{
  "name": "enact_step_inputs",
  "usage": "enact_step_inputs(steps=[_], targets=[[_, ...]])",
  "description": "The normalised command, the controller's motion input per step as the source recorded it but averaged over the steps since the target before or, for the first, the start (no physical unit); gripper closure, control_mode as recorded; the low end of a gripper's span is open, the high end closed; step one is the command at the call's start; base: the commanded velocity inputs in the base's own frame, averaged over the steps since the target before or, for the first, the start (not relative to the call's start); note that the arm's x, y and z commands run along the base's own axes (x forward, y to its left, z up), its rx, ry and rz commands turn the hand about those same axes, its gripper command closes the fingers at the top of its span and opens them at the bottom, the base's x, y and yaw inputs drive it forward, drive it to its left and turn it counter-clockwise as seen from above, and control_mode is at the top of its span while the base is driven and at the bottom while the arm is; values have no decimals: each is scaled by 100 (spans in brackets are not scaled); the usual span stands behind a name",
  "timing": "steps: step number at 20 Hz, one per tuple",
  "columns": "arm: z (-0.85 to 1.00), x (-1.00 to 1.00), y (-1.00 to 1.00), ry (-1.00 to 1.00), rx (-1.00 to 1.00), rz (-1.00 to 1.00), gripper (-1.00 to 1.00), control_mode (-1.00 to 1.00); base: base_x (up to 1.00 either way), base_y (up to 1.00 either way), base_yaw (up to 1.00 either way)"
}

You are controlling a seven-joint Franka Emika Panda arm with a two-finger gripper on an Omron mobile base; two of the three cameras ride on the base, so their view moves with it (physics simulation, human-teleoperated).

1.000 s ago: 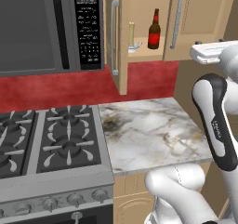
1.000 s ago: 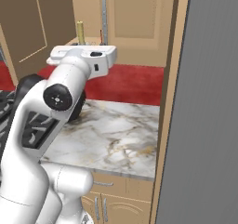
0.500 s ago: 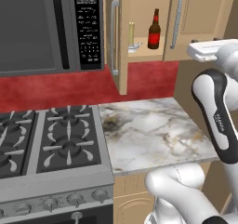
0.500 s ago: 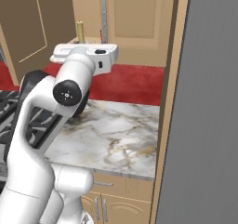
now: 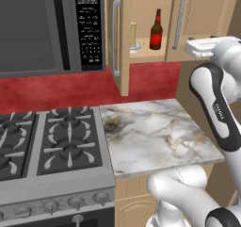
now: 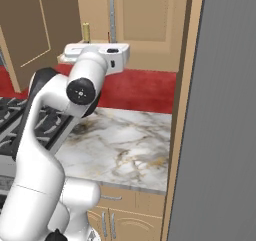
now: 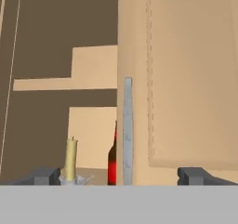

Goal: Get the candle and the beer from the cabinet and move them to the dining counter.

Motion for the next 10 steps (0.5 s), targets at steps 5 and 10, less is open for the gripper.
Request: enact_step_inputs(steps=[5, 10], targets=[[-3, 28, 0, -2, 0, 0, -100, -100, 0, 0, 0], [-5, 28, 0, -3, 0, 0, -100, -100, 0, 0, 0]])
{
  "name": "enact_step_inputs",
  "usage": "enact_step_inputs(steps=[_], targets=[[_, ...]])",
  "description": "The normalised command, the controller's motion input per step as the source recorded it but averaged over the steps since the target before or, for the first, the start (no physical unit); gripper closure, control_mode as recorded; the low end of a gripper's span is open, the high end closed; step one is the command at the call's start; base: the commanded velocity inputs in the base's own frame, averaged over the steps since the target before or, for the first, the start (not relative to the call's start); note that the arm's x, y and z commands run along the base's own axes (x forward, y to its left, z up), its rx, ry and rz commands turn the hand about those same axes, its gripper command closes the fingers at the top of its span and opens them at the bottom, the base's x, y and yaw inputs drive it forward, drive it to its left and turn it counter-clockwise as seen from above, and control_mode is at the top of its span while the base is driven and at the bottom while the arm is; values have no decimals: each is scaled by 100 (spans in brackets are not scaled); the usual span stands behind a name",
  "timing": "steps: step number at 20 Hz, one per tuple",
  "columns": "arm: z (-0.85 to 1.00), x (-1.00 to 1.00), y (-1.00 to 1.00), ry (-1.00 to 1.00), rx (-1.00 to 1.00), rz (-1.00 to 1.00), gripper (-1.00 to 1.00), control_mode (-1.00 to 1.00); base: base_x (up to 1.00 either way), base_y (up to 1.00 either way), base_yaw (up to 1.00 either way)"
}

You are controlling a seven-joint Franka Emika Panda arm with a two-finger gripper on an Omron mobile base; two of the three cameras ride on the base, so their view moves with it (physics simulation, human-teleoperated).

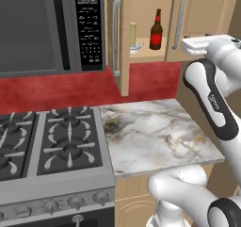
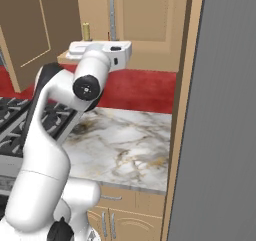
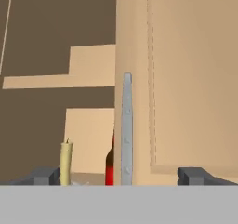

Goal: Get the candle and the beer from the cabinet and move them to the dining counter.

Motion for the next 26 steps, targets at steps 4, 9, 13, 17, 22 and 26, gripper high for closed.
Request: enact_step_inputs(steps=[4, 9, 13, 17, 22, 26], targets=[[-3, 31, 0, -6, 0, 0, -100, -100, 0, 0, 0], [0, 42, 0, -2, 0, -3, -100, -100, 0, 0, 0], [0, 31, -1, 0, 3, -2, -100, -100, 0, 0, 0], [0, 21, -19, 0, 6, 0, -100, -100, 0, 0, 0], [0, 14, -9, 0, 3, 0, -100, -100, 0, 0, 0], [0, 12, -8, 0, 0, 0, -100, -100, 0, 0, 0]])
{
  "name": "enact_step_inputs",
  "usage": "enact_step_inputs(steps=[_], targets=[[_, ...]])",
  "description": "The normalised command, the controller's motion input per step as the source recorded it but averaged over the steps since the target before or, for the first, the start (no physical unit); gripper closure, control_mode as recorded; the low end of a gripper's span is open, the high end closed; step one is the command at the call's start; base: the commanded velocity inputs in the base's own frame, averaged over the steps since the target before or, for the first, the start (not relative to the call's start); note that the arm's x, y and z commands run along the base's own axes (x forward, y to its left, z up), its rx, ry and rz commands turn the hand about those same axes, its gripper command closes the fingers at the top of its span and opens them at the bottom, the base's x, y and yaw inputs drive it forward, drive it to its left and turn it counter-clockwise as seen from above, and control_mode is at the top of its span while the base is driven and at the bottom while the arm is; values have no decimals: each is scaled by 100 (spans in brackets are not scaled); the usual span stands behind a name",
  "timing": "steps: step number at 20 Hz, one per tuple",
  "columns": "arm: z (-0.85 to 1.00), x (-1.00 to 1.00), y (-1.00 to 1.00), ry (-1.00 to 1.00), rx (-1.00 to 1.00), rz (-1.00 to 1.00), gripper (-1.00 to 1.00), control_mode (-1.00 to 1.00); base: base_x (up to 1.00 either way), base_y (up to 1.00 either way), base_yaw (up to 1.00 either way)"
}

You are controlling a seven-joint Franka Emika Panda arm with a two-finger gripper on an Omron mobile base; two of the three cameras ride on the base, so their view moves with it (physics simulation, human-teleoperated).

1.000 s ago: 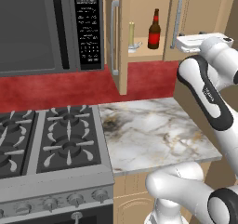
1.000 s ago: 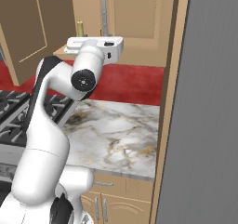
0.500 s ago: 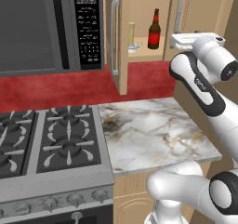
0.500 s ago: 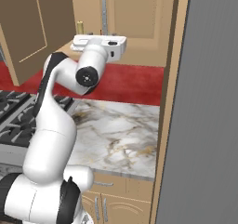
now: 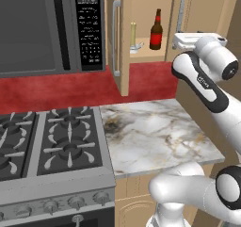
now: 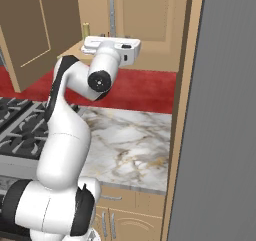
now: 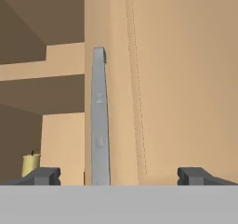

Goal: Get the candle and the beer from the cabinet and move them to the dining counter.

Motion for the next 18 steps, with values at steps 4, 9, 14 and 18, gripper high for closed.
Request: enact_step_inputs(steps=[4, 9, 14, 18], targets=[[0, 13, 0, 0, 0, 0, -100, -100, 0, 0, 0], [0, 20, 10, 0, 0, 0, -100, -100, 0, 0, 0], [0, 16, 14, 0, 0, 0, -100, -100, 0, 0, 0], [0, 26, 15, 0, 0, 0, -100, -100, 0, 0, 0]])
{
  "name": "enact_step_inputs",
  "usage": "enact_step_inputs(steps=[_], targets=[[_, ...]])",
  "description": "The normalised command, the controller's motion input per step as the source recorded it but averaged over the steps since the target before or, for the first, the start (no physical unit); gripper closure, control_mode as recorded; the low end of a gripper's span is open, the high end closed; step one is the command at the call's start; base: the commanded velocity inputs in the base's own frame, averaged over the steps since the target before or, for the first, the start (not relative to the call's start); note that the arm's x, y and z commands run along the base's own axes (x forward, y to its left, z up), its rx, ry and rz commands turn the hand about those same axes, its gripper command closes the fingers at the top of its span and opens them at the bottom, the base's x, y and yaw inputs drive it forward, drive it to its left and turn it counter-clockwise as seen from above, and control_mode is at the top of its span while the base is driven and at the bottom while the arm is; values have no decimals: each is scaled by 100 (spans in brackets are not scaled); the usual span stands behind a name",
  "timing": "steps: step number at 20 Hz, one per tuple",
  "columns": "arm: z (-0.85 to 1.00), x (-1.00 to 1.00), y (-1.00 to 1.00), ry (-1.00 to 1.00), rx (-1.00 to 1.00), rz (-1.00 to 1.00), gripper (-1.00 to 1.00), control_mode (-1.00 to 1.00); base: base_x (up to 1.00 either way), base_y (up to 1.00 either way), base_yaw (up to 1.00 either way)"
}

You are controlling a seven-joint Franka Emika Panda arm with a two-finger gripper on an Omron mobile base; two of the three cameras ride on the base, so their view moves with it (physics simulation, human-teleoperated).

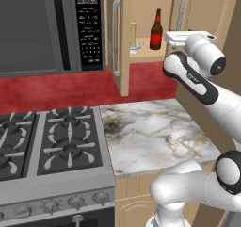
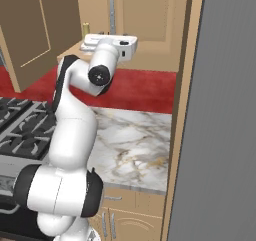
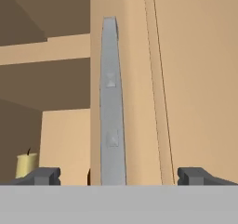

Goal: Get the candle and the beer from the cabinet and move them to the dining counter.

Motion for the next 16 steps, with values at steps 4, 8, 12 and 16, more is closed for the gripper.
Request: enact_step_inputs(steps=[4, 8, 12, 16], targets=[[0, 35, 0, 0, 0, 0, -100, -100, 0, 0, 0], [0, 32, 0, 0, 0, 0, -100, -100, 0, 0, 0], [0, 25, 0, 0, 0, 0, -100, -100, 0, 0, 0], [0, 17, 0, 0, 0, 0, -100, -100, 0, 0, 0]])
